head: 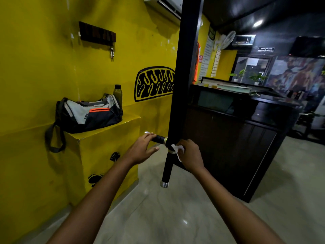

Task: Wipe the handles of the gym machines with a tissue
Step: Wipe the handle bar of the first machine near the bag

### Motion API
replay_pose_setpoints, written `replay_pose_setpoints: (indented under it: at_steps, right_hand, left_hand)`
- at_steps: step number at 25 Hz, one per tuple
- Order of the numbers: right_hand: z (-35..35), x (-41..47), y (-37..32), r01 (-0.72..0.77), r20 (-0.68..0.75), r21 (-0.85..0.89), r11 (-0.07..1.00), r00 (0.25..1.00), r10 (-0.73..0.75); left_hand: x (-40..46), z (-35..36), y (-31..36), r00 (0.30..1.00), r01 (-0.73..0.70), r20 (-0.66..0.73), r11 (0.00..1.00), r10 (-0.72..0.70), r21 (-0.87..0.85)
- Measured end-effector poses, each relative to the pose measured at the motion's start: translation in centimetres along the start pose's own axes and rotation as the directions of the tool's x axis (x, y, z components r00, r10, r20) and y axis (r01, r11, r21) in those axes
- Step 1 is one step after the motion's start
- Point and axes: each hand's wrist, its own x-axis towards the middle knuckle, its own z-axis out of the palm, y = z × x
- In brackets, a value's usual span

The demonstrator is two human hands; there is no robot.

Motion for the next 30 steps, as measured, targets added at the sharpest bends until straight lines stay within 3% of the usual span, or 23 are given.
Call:
replay_pose_setpoints:
  at_steps: [2,8,14,20,22,25,30]
  right_hand:
    - [-0.1,0.3,0.9,0.069,0.05,-0.093,0.993,0.997,-0.065]
    - [2.6,-0.1,2.5,0.16,0.158,-0.151,0.976,0.978,-0.136]
    - [3.1,1.5,3.0,0.202,0.15,-0.18,0.963,0.973,-0.176]
    - [4.6,2.1,3.9,0.352,0.176,-0.306,0.885,0.934,-0.311]
    - [5.7,2.2,4.1,0.406,0.179,-0.368,0.836,0.914,-0.364]
    - [6.6,2.6,4.1,0.362,0.167,-0.415,0.835,0.932,-0.32]
    - [7.7,1.8,2.5,0.214,0.053,-0.482,0.849,0.975,-0.216]
  left_hand:
    - [0.0,0.9,0.0,1.0,0.01,-0.008,1.0,-0.01,0.009]
    - [0.3,2.1,-0.9,0.998,0.029,0.045,0.992,-0.035,0.125]
    - [2.9,2.6,-2.0,0.998,-0.04,0.059,0.985,0.03,0.166]
    - [5.8,4.6,-4.6,0.982,-0.173,0.121,0.934,0.142,0.311]
    - [6.5,5.0,-6.2,0.958,-0.279,0.169,0.88,0.23,0.384]
    - [7.0,5.4,-8.7,0.913,-0.407,0.24,0.787,0.331,0.464]
    - [8.0,5.4,-10.4,0.859,-0.511,0.281,0.726,0.427,0.46]
